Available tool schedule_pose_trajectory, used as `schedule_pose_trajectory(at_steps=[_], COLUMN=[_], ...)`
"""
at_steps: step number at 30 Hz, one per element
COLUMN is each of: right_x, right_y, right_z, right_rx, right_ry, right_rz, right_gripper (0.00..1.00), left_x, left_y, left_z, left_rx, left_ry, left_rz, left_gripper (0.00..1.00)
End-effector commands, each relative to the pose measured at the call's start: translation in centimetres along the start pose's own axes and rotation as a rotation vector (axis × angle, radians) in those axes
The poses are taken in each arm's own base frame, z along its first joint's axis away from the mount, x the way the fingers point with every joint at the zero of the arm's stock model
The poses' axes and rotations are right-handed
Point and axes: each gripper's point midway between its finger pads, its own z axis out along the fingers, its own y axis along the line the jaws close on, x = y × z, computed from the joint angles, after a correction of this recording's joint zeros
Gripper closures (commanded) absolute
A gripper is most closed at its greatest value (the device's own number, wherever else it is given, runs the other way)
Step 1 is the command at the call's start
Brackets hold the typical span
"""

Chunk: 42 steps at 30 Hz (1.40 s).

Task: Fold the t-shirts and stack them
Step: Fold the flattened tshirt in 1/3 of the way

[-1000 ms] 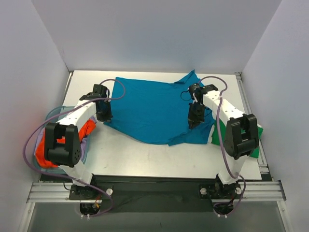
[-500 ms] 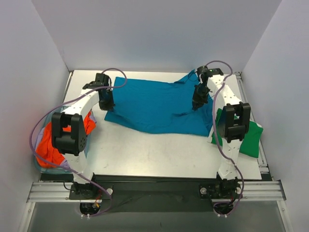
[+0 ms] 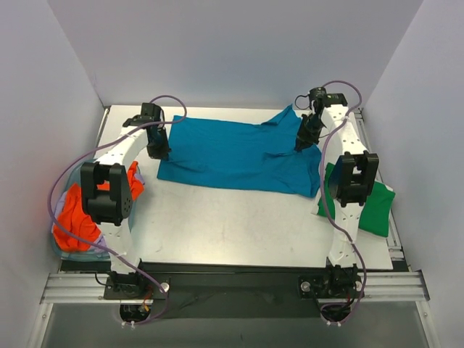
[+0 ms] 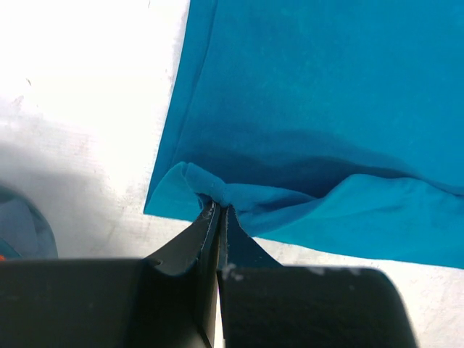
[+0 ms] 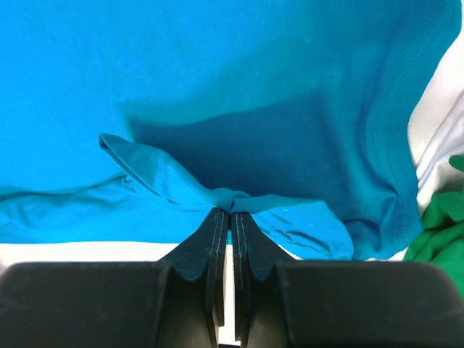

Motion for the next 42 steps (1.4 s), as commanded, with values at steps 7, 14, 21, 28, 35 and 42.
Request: schedule_pose_trajectory(at_steps=[7,14,21,28,35,42], right_x=[-1.7,-2.3,-2.9,-5.5,-5.6,0.7], right_y=[-0.8,-1.0,-1.0,-0.5,-2.3,-4.3], right_z=[-1.1,-0.1,1.2,1.6,0.3,-0.6], right_rx=[-0.012,-0.028,-0.038,-0.091,-0.067,-0.023], right_ry=[-0.019,-0.007,0.004,-0.056,-0.09,0.011], right_rz=[0.037,0.064,0.073,0.119,0.121,0.076], right_gripper=[1.0,1.0,1.0,0.61,0.35,0.38], left_x=[-3.5,-3.5,-5.5,-7.9,-5.7,-0.5], left_y=[-0.2,0.3,-0.2,-1.7,-3.5,-5.8], left_z=[-0.5,1.2,1.9,1.1,0.6,2.4], left_rx=[0.009,0.006,0.019,0.06,0.099,0.203], left_ry=[-0.059,-0.027,-0.058,-0.102,-0.085,-0.013], left_rz=[-0.025,-0.023,-0.006,-0.004,-0.023,-0.107], left_gripper=[1.0,1.0,0.82,0.36,0.26,0.23])
